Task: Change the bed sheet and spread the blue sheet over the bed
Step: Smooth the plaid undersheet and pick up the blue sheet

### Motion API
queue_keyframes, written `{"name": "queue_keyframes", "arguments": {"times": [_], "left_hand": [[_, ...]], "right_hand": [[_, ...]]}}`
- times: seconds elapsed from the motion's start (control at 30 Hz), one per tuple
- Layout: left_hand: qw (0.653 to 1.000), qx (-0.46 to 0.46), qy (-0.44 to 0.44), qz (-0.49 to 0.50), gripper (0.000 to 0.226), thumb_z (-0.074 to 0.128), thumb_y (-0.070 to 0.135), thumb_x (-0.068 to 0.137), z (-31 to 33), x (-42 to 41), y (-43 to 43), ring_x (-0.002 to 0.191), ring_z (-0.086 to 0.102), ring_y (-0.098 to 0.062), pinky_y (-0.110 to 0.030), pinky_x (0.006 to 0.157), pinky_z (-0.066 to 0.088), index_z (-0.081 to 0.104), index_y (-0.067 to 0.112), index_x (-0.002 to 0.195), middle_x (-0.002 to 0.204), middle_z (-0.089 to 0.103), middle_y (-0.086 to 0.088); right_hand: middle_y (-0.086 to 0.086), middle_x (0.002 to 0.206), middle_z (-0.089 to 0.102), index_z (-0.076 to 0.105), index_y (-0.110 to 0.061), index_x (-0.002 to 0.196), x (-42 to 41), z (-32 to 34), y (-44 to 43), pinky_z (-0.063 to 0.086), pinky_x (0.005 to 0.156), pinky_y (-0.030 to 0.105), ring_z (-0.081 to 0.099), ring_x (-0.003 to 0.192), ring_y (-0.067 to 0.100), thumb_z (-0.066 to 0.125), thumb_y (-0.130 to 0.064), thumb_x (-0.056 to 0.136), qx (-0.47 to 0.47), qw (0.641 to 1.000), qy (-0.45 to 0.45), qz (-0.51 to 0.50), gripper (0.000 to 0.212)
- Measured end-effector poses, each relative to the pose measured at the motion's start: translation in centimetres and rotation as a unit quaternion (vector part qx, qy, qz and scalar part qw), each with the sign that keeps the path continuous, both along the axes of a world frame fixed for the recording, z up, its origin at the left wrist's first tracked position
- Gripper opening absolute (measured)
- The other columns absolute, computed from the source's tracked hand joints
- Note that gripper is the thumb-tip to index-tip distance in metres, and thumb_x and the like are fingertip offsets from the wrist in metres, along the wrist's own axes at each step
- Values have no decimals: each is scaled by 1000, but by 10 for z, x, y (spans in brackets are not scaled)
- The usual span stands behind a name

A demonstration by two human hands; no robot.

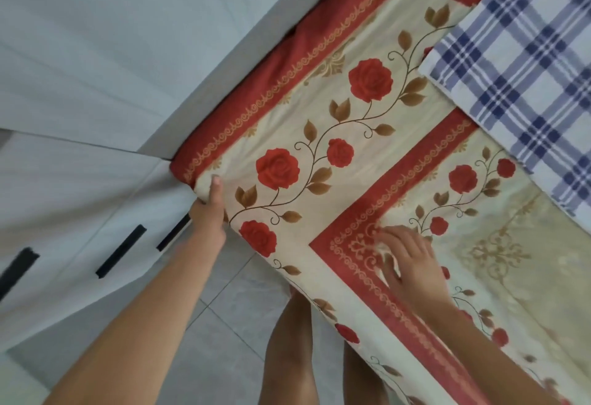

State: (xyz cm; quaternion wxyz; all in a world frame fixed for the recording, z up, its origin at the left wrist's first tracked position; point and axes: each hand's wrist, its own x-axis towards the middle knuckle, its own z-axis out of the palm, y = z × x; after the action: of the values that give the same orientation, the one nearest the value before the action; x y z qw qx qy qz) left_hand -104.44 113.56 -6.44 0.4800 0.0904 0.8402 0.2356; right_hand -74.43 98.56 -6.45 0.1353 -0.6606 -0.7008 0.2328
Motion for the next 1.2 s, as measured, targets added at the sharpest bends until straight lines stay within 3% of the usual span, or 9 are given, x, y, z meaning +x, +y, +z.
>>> {"name": "queue_keyframes", "arguments": {"times": [0.23, 0.33, 0.47, 0.57, 0.63, 0.8, 0.93, 1.1, 1.2], "left_hand": [[1000, 9, 13, -19, 69, 44, 58, 92, -8, -12, 6, 115, 55, -31, -37, 92, 46, 47, 1, 130, 129, 56, -19], [964, 50, 245, -96, 53, 55, 30, 94, 2, 10, 4, 122, 40, -35, -44, 103, 36, 34, 1, 133, 139, 34, -21], [762, 301, 316, -479, 51, 58, 26, 89, 19, 48, 19, 135, 28, -31, -51, 111, 19, 40, 16, 135, 144, 29, -15], [588, 244, 329, -698, 64, 45, 52, 92, 5, 46, 60, 147, 3, -24, -56, 113, 0, 23, 34, 148, 159, 8, -4], [553, 153, 351, -740, 81, 36, 65, 90, -9, 32, 77, 146, -13, -21, -55, 112, -10, -9, 35, 150, 160, -13, 1], [594, 20, 322, -737, 106, 49, 69, 81, -3, 48, 82, 140, -31, -30, -64, 106, -13, -31, 34, 143, 148, -40, 2], [681, 2, 298, -669, 102, 62, 42, 85, 21, 91, 86, 142, -21, -38, -62, 111, -4, -14, 24, 150, 156, -22, -10], [702, 95, 271, -652, 76, 47, 31, 94, 41, 147, 104, 143, -23, -27, -55, 114, -4, -4, 24, 151, 157, -18, -8], [688, 132, 249, -669, 68, 41, 38, 97, 44, 194, 134, 143, -25, -18, -53, 114, -7, 0, 30, 151, 157, -21, 0]], "right_hand": [[5, 159, 5, 8, -21, 151, 13, -21, 88, -3, 118, 50, -3, 146, 26, 37, -42, 91, -110, 935, -45, -335, 70], [6, 157, -21, -16, -27, 149, -55, -33, 122, -15, 113, 55, -17, 144, 32, 23, -52, 96, -161, 956, -137, -201, 70], [5, 159, -13, -1, -26, 152, -161, -28, 111, -24, 106, 58, -23, 141, 32, 10, -44, 94, -164, 962, -139, 167, 62], [2, 154, 30, 44, -28, 140, -159, -17, 100, -4, 116, 54, 11, 146, 29, 41, -37, 91, -108, 927, -48, 357, 50], [1, 150, 39, 56, -23, 129, -121, -9, 101, 16, 118, 48, 28, 142, 24, 60, -23, 83, -79, 888, -1, 453, 47], [-1, 146, 41, 45, -26, 133, 37, 7, 148, 27, 113, 54, 32, 139, 20, 43, -14, 88, 13, 996, -66, -49, 47], [6, 160, 7, 13, -16, 152, 118, 7, 212, 0, 118, 44, 0, 147, 27, 33, -28, 99, -125, 854, -53, -502, 58], [1, 154, -28, -21, -30, 147, 50, -20, 241, -11, 115, 53, -22, 143, 26, 13, -44, 101, -183, 963, -152, -129, 60], [0, 159, 0, 15, -28, 152, 46, -1, 238, -3, 119, 49, -3, 147, 20, 33, -32, 100, -214, 961, -51, 166, 55]]}}
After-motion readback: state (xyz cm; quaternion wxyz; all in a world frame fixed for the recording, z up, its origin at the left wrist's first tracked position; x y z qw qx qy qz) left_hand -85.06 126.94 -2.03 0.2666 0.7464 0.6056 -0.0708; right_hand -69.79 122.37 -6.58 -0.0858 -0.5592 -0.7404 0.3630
